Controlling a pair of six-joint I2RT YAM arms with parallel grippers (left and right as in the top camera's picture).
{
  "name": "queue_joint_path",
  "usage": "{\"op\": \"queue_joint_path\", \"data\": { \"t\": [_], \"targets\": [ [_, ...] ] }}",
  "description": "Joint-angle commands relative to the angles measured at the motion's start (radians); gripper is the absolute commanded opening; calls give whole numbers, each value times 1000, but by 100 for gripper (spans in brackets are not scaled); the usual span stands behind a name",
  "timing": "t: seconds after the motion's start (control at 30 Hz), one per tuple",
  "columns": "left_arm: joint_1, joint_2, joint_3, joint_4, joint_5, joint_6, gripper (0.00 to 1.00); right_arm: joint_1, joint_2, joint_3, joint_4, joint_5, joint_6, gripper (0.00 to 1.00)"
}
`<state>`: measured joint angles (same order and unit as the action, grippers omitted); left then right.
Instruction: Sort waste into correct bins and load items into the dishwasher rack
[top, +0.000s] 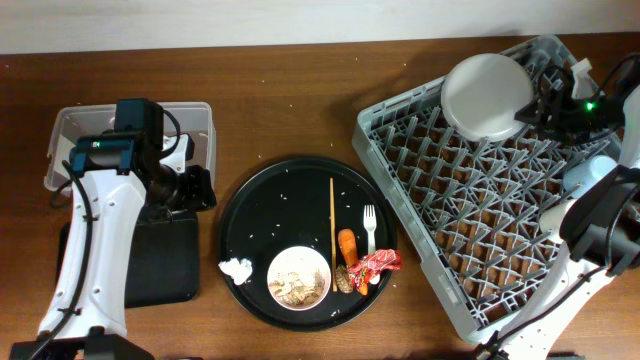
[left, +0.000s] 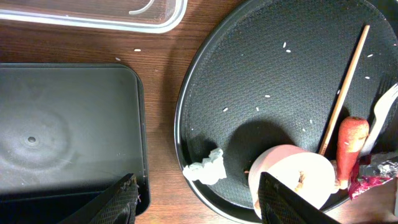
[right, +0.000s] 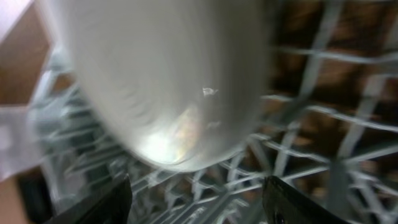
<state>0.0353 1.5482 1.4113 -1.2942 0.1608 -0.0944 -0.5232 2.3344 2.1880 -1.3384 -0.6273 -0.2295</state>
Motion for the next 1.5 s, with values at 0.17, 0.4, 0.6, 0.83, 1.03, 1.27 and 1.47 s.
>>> {"op": "queue_joint_path", "data": {
  "t": [0.17,0.4,0.6,0.83,1.03,1.27,1.47],
  "targets": [
    [-3,-12,10,-6,11,-6,62,110,-37,-27,242,169,92,91],
    [-2,-12,10,-5,11,-6,62,162,-36,-27,171,-113,-89,89],
    [-2,-12,10,-1,10,-6,62,90,-56,62,-16,-333,-112,46],
    [-2,-11,10,10,10,-6,62,66,-98,95,-111,-150,-111,6],
    [-2,-12,10,3,10,-6,62,63,-163,108,-113,-146,-72,4],
    [-2,-12,10,2,10,-6,62,65,-243,109,-74,-137,-37,4],
    [-3,-12,10,-3,11,-6,62,113,-235,106,-192,-66,-187,4]
  ]
}}
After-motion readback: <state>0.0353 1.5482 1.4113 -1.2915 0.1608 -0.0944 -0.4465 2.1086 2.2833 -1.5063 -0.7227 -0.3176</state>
